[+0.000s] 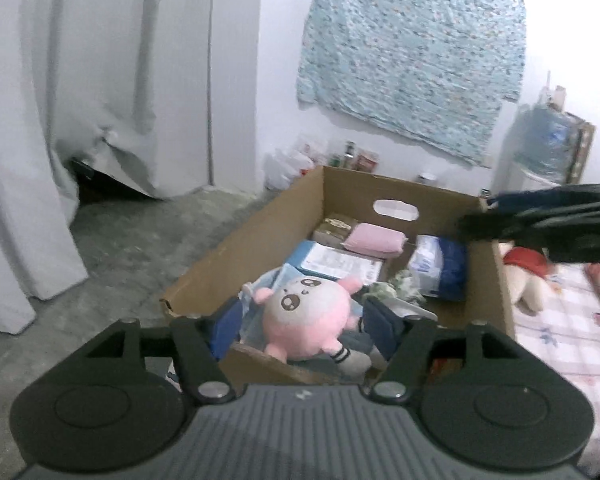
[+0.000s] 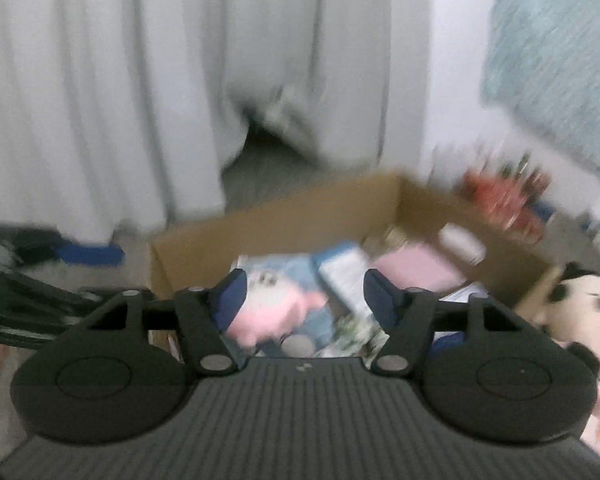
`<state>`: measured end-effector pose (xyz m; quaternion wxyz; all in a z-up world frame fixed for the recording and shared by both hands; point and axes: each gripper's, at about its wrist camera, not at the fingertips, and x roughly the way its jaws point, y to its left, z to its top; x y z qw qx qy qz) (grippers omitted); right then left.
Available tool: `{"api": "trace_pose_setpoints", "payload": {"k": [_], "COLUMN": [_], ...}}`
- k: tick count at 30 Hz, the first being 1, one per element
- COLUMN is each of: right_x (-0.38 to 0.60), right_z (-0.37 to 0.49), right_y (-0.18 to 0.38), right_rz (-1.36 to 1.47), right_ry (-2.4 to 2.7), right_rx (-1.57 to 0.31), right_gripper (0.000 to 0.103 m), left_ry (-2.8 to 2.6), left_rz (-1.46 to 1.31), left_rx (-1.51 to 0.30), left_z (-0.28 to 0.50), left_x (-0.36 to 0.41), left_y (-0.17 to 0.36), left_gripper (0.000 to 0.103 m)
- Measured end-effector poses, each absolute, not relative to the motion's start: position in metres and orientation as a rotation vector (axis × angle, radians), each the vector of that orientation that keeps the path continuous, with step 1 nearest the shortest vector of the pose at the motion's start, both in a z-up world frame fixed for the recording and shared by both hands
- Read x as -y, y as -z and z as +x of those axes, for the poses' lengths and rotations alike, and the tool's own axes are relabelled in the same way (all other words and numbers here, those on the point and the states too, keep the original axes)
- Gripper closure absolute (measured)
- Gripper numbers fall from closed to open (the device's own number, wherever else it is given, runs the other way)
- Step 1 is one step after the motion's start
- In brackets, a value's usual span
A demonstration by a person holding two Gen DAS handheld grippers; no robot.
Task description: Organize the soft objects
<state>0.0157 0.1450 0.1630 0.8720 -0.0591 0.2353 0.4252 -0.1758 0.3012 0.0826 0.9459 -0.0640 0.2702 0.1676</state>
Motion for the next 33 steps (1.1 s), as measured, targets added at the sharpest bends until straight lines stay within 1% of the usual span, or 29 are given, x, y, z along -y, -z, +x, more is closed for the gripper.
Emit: {"api": "trace_pose_setpoints", "payload": {"k": [2,5,7,8,12,16,19,20,25,27,28,33], "right_x": [-0.117,-0.079,-0.058,-0.051,-0.039,-0.028,-0.032,-0.032,-0.046,-0.053,-0.053,-0.052], "right_z": [-0.002,-0.026,-0.036,-0.038,-0.035,-0.016,0.000,0.004,0.000,0.000,0.001,0.003], "right_y": [-0.162,-0.154,-0.143,-0.136,-0.110,-0.095,-0.090,-0.087,-0.080,-0.079,-0.079,-0.080], "right_rz": [-0.066,0.017,0.041,0.035,-0.065,-0.070,-0.028,-0.013,-0.036,-0.048,-0.050,-0.015], "right_ry": [-0.855,-0.821,-0.828,-0.839,-0.827,-0.826,-0.803,-0.794,-0.791,-0.788,-0.796,-0.813], "right_rx": [-0.397,-0.294,-0.264,-0.253,-0.221,-0.239,-0.245,-0.246,-0.236,-0.232,-0.238,-0.247], "right_gripper": [0.036,0.034,0.033,0.032,0.030,0.030,0.030,0.030,0.030,0.029,0.029,0.028], "left_ry": [-0.379,-0.405,-0.420,-0.437,-0.494,-0.545,-0.587,-0.598,-0.605,-0.613,-0.615,-0.607], "left_rz": [-0.117,-0.162,-0.156,-0.128,-0.044,0.012,0.023,0.023,-0.024,-0.036,-0.038,-0.046], "left_rx": [-0.530,-0.486,-0.450,-0.426,-0.419,-0.467,-0.451,-0.454,-0.472,-0.454,-0.446,-0.475], "left_z": [-0.172,-0.173,-0.174,-0.172,-0.159,-0.152,-0.155,-0.155,-0.153,-0.157,-0.157,-0.153], "left_x": [-0.290,-0.271,-0.255,-0.244,-0.220,-0.212,-0.213,-0.214,-0.224,-0.226,-0.226,-0.228], "left_y": [-0.077,-0.068,-0.062,-0.059,-0.049,-0.045,-0.044,-0.043,-0.041,-0.041,-0.041,-0.041], "left_gripper": [0.027,0.026,0.021,0.018,0.017,0.017,0.011,0.011,0.011,0.008,0.004,0.004]}}
